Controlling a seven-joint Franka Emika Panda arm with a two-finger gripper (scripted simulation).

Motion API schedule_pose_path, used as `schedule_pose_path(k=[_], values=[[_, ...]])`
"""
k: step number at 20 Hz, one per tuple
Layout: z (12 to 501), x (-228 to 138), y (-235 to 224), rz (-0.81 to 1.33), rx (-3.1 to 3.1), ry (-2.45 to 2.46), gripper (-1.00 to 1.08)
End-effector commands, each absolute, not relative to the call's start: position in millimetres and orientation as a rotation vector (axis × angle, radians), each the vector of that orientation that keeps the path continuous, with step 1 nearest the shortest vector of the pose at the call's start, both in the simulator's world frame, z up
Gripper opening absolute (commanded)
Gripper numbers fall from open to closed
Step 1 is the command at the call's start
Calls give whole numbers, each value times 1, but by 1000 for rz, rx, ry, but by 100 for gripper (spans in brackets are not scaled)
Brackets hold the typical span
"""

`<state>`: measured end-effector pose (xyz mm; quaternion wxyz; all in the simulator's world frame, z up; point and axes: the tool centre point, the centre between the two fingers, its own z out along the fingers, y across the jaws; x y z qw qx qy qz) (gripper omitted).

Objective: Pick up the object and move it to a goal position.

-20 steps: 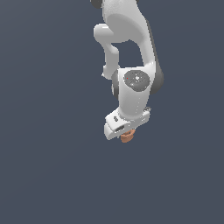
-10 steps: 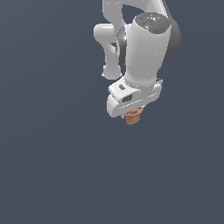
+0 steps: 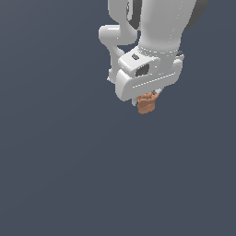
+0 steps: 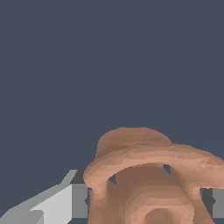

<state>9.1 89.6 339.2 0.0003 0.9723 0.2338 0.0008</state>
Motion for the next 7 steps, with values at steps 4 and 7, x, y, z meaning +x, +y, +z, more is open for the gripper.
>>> schedule_pose_path(k=[4, 7], values=[[358, 6, 92, 0, 3055, 734, -100], [361, 6, 92, 0, 3055, 734, -100]])
